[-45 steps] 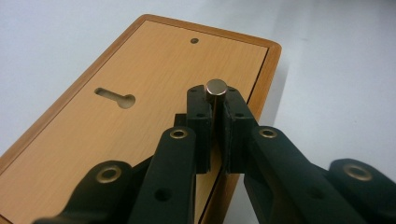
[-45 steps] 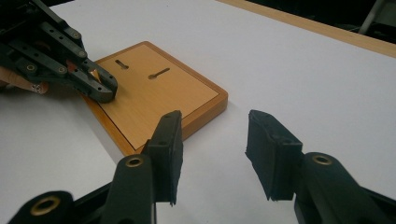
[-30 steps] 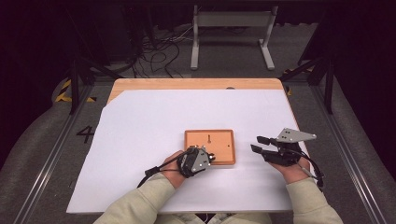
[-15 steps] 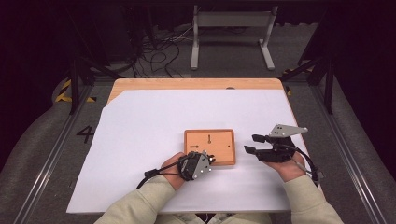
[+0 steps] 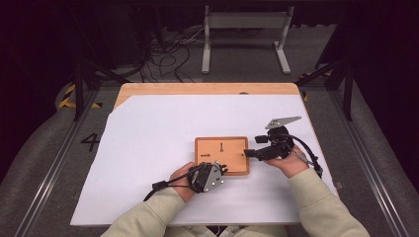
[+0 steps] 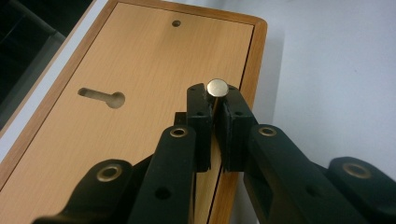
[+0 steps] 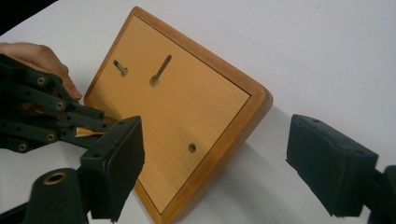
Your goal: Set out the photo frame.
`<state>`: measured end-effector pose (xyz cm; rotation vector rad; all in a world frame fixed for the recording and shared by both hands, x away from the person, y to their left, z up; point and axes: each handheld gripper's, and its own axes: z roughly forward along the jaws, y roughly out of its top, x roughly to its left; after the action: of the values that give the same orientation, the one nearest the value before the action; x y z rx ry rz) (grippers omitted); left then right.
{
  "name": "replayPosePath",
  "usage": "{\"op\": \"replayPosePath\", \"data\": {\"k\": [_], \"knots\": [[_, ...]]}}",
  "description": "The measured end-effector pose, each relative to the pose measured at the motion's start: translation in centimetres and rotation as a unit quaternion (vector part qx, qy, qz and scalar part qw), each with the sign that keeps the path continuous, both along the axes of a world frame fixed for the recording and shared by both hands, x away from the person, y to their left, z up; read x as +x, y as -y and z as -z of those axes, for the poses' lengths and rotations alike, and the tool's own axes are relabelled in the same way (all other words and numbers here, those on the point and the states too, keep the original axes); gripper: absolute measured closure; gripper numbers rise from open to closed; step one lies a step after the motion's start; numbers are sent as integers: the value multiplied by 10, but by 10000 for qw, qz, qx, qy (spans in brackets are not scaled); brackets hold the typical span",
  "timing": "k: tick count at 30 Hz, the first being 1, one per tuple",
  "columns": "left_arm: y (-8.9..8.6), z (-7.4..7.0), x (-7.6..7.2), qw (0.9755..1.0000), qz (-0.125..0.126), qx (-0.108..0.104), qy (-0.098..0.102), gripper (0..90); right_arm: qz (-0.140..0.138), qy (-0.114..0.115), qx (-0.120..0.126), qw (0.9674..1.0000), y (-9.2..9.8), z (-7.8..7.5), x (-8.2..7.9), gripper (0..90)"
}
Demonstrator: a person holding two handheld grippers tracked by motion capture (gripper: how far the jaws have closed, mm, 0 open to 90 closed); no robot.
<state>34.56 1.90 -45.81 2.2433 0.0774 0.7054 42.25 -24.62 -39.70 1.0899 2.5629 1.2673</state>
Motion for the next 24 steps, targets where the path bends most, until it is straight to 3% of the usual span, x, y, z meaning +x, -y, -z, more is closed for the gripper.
{"op": "replayPosePath", "data": {"k": [9,24], "knots": [[0,0,-1,10000,1,26,43,845,-87,-452,50,9989,-13,12,23,128],[0,1,-2,10000,-7,21,72,844,-411,-712,50,9966,-31,32,35,108]]}}
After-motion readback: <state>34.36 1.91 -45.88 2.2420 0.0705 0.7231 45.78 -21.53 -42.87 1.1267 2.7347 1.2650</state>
